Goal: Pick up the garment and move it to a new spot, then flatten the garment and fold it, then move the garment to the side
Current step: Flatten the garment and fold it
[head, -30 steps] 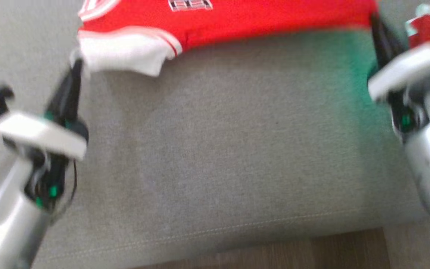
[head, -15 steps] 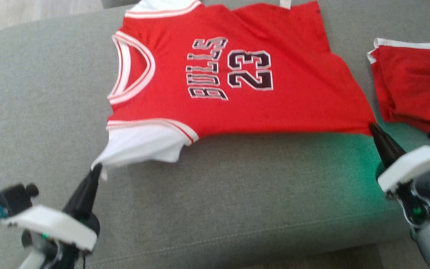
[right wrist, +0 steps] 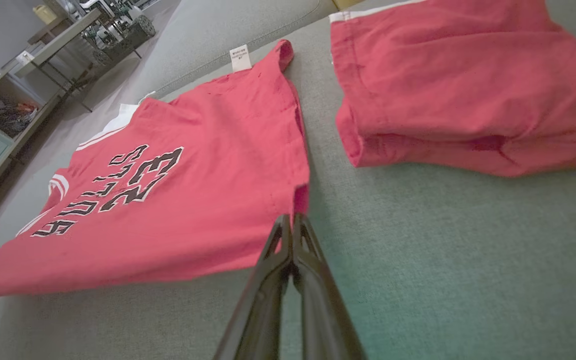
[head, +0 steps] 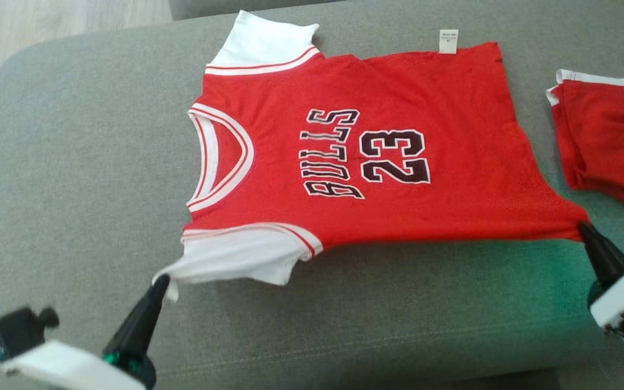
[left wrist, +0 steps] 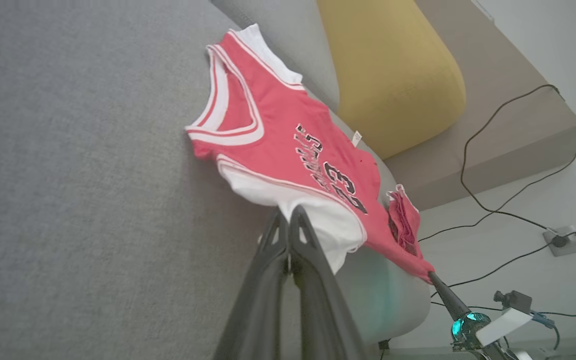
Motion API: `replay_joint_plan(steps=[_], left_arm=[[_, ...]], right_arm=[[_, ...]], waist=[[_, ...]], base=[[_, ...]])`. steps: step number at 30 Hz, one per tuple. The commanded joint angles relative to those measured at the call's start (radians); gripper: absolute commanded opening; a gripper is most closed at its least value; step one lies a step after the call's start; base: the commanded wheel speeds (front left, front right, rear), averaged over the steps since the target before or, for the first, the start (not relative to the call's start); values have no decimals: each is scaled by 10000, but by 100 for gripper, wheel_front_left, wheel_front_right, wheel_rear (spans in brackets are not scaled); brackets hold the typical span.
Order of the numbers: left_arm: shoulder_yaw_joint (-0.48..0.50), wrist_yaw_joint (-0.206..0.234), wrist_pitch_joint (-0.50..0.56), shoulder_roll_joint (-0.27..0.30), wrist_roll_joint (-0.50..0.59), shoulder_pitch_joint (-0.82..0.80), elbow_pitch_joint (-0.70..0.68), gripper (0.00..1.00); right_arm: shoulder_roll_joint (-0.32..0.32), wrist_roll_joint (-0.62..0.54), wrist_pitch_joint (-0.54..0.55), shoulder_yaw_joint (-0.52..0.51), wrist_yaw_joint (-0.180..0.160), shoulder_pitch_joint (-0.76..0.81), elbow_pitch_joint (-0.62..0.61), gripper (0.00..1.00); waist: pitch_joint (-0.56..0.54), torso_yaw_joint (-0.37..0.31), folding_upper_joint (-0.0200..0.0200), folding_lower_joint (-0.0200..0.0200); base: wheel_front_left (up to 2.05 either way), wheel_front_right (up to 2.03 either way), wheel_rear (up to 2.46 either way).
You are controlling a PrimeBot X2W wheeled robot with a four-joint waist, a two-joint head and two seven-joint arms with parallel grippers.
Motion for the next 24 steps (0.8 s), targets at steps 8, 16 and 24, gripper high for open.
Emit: replay_joint_plan(steps=[8, 16, 24], left_arm=[[139, 469, 845, -856, -219, -3097, 1549, 0], [-209, -286, 1135, -2008, 19, -5838, 4309, 0], [-378, -1242, 855, -2648, 437, -7495, 6304, 0]], right_arm=[[1504, -1970, 1456, -907, -2, -2313, 647, 0], [2007, -3259, 1353, -1268, -2, -4496, 2616, 0], [1972, -3767, 668, -1429, -2, -5722, 3730, 0]], waist=[[161, 116, -1, 1], [800, 367, -1, 1], [1333, 462, -1, 1]], base=[[0, 0, 0], [0, 0, 0], [0, 0, 0]])
